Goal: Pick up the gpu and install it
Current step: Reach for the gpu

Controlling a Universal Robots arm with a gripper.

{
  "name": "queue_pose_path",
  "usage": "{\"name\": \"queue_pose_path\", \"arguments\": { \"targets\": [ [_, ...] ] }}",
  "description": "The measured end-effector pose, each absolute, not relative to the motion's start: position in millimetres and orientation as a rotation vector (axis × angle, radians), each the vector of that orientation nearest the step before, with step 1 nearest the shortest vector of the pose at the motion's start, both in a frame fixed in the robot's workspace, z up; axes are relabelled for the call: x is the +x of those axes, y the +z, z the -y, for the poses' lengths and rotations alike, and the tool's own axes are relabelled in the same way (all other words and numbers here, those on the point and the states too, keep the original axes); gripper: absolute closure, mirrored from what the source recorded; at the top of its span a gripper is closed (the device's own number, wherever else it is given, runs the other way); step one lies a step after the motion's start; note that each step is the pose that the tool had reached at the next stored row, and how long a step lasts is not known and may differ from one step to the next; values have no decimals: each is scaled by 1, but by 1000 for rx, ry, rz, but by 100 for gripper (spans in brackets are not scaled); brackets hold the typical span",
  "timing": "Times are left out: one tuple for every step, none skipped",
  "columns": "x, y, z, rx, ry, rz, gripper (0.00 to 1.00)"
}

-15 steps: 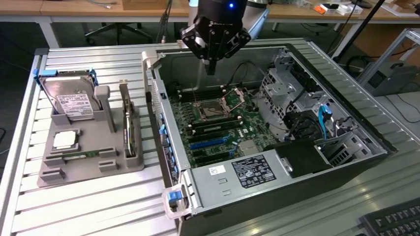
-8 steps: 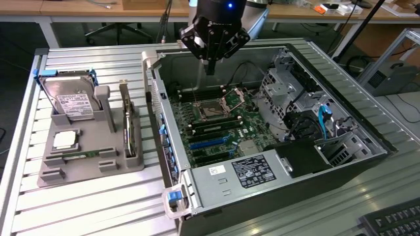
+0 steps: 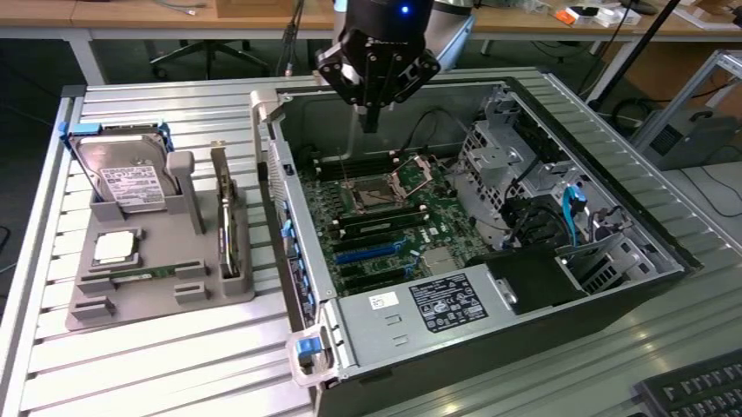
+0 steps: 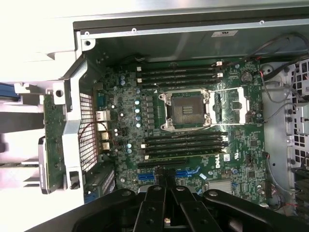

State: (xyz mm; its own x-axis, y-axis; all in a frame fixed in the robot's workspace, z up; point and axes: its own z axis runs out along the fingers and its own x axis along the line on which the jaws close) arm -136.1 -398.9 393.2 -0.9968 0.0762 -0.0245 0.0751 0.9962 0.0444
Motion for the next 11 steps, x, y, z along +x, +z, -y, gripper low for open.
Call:
{"name": "queue_pose_path", "arguments": {
  "targets": [
    [-136,393,399,118,68,-3112,89],
    [-136,393,399,118,68,-3112,89],
    [-137,393,399,118,68,-3112,89],
    [-137,393,399,118,68,-3113,89],
    [-137,393,399,118,68,-3113,89],
    [-137,393,399,118,68,-3112,89],
    [-138,393,399,118,68,-3112,89],
    [-138,393,399,118,68,-3112,89],
    [-138,393,399,118,68,-3112,89],
    [-138,393,399,118,68,-3112,89],
    [-138,393,399,118,68,-3113,89]
  ]
}}
